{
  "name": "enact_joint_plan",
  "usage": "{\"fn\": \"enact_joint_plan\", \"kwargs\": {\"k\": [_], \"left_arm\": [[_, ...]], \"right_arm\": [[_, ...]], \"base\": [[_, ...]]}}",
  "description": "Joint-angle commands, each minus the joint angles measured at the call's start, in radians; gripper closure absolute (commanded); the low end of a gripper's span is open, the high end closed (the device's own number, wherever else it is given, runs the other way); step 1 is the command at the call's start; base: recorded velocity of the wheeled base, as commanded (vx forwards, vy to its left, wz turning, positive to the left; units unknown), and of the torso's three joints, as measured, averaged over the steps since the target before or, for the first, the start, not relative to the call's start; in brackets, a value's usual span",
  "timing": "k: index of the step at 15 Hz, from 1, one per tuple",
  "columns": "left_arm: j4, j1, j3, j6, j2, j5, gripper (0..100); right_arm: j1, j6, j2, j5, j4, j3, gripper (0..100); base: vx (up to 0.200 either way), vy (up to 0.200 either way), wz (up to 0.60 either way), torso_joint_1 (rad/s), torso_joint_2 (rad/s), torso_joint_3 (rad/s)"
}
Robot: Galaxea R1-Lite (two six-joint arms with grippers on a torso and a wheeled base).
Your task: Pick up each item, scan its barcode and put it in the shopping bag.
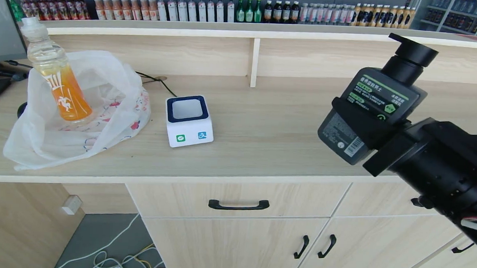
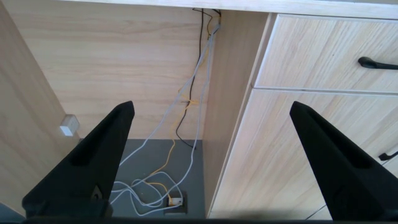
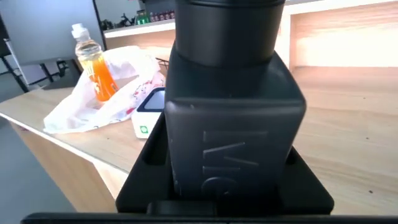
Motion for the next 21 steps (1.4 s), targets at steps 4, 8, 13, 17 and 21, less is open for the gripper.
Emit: {"fn": "enact_joint_plan", "kwargs": {"k": [4,8,13,17,21], "left_arm": [[0.0,0.0,0.0,0.0,0.0,0.0,0],[0.0,0.0,0.0,0.0,0.0,0.0,0],[0.0,0.0,0.0,-0.003,0.0,0.0,0],[0.0,0.0,0.0,0.0,0.0,0.0,0],[0.0,0.0,0.0,-0.003,0.0,0.0,0]], "right_arm": [[-0.005,-0.096,-0.01,-0.106,-0.021,-0.024,100],[-0.035,-0.107,0.01,-0.183,-0.051,-0.069,100],[-0.098,-0.134,0.076,-0.21,-0.2,-0.076,100],[-0.109,-0.11,0.082,-0.275,-0.206,-0.046,100],[-0.109,-0.094,0.088,-0.27,-0.203,-0.009,100]], "base": [[0.0,0.0,0.0,0.0,0.0,0.0],[0.0,0.0,0.0,0.0,0.0,0.0],[0.0,0.0,0.0,0.0,0.0,0.0],[0.0,0.15,0.0,0.004,0.0,-0.001],[0.0,0.2,0.0,0.006,0.0,0.002]]}}
